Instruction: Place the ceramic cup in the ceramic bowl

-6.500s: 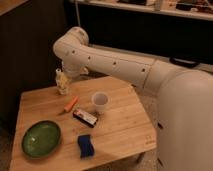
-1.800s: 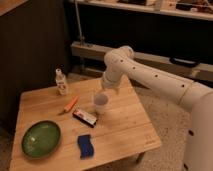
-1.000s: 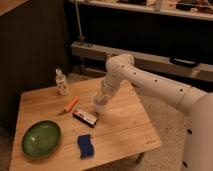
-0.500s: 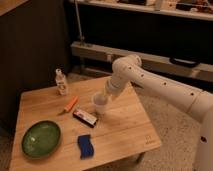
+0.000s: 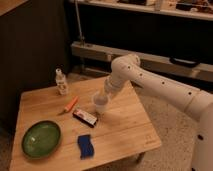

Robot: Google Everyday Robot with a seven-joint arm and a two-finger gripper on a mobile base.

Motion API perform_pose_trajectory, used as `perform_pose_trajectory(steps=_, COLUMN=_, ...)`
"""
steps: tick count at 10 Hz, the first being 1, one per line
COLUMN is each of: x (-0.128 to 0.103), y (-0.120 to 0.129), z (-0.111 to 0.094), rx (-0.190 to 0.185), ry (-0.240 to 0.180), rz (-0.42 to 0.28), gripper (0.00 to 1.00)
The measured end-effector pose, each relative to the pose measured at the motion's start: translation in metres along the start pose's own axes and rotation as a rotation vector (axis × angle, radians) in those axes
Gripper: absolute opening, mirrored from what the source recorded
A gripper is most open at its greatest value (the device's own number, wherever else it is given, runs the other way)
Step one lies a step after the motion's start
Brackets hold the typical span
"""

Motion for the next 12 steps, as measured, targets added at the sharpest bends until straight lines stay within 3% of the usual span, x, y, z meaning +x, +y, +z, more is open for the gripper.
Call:
perform_pose_trajectory(steps=5, x=-0.015, y=0.022, z=0.0, rx=-0.015, ry=0.003, rz=0.044, gripper=0.49)
perform_pose_trajectory(steps=9, x=-0.012, y=0.015, z=0.012, rx=-0.031, ry=-0.025, rz=0.034, gripper=0.49)
perform_pose_trajectory(steps=12, x=-0.005, y=0.016, z=0.018, rx=-0.022, ry=-0.031, rz=0.037, gripper=0.49)
